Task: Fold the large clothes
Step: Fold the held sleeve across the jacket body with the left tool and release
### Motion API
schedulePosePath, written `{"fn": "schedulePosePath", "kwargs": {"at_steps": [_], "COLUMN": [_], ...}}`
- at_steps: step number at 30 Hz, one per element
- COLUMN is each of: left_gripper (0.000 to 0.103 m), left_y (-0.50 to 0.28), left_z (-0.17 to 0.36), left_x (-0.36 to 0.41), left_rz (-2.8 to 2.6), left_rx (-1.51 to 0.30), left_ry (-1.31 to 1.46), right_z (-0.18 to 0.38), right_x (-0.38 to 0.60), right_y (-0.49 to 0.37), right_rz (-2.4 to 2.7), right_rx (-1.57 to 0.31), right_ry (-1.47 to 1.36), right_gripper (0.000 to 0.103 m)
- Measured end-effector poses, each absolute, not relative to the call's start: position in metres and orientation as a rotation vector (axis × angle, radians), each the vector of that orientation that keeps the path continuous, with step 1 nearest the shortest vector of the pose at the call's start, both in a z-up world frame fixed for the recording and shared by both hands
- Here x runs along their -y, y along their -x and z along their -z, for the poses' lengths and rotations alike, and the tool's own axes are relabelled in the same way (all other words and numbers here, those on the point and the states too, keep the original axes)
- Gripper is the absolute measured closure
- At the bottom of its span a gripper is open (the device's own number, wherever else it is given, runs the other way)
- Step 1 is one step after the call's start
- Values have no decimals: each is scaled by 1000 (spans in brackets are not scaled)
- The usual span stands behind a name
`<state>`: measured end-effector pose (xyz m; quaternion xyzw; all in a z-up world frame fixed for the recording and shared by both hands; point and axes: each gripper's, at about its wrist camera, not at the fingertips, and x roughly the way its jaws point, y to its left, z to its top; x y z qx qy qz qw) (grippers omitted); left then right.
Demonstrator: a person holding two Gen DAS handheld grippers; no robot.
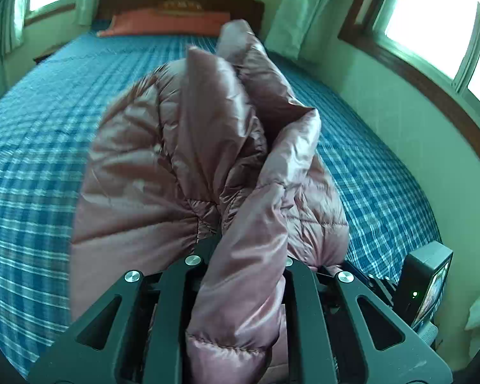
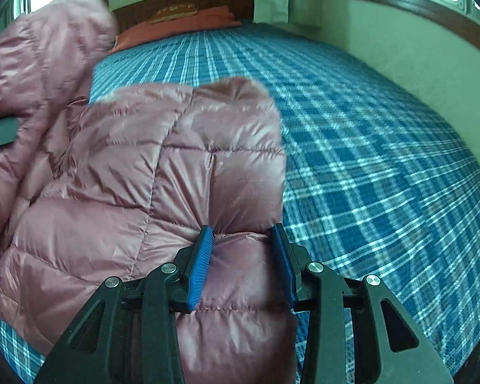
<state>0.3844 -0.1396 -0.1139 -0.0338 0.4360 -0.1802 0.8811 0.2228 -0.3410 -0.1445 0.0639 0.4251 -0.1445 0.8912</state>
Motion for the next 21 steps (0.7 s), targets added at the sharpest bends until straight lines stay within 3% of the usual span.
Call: {"fn": "schedulePosePath", "kwargs": {"at_steps": [7, 21], "left_gripper": [90, 90], "left_y": [-390, -389], "left_z": [153, 180], "left_x": [169, 192], "left_rz": [386, 383], "left_rx": [-972, -940], "left_ry": [18, -65], "right_z": [154, 155], "right_x": [340, 338], "right_y": [-221, -221], "right_rz": [286, 288], "right_rx": [-876, -864], "right_ry": [-149, -150], "right_gripper": [64, 64]}}
